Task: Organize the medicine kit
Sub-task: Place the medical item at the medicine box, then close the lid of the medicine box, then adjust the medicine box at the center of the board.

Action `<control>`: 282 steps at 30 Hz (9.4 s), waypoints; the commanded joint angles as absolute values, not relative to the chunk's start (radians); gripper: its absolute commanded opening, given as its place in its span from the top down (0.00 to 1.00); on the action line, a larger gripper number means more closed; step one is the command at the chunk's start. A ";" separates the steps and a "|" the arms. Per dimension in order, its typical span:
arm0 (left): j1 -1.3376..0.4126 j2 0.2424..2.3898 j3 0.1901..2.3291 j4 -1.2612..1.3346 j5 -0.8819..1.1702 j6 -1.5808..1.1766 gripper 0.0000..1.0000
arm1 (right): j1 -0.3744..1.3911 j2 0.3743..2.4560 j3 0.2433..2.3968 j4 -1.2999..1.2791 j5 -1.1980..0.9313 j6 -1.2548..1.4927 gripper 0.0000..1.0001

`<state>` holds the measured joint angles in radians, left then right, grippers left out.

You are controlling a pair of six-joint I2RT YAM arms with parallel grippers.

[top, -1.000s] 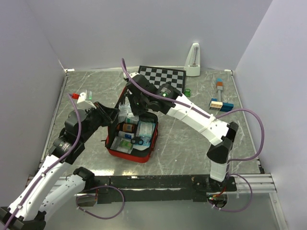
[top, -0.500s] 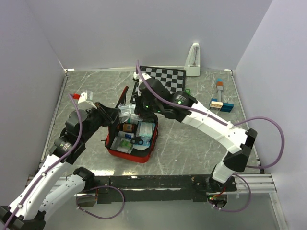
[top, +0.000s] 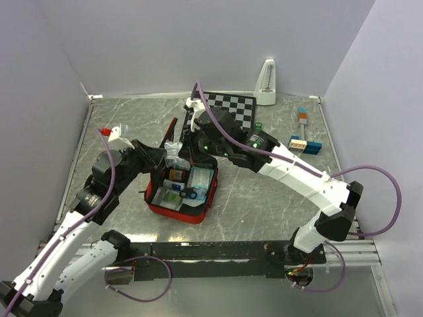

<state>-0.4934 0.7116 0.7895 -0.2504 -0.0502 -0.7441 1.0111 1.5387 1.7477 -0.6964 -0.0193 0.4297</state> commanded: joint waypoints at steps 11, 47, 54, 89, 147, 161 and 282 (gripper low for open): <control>-0.500 0.750 0.769 -0.258 -0.061 -0.727 0.99 | 1.011 1.539 1.732 -0.516 -0.155 0.531 1.00; -0.503 0.684 0.795 -0.284 -0.043 -0.744 0.99 | 0.917 1.660 1.557 -0.132 -0.265 0.759 1.00; -0.503 0.669 0.804 -0.291 -0.041 -0.746 0.99 | 0.917 1.741 1.627 -0.216 -0.252 0.741 1.00; -0.502 0.680 0.788 -0.316 -0.071 -0.733 0.99 | 0.925 1.193 1.078 -0.212 -0.044 0.535 0.48; -0.569 0.804 0.779 -0.239 0.189 -0.672 0.04 | 0.752 0.996 1.023 -0.460 0.152 0.445 0.31; -0.554 0.685 0.648 -0.480 -0.330 -0.879 0.04 | 0.721 1.213 0.907 -0.310 -0.092 0.547 0.28; -0.571 0.503 0.094 0.090 0.385 -0.963 0.47 | 0.778 1.316 0.965 -0.371 -0.103 0.347 0.21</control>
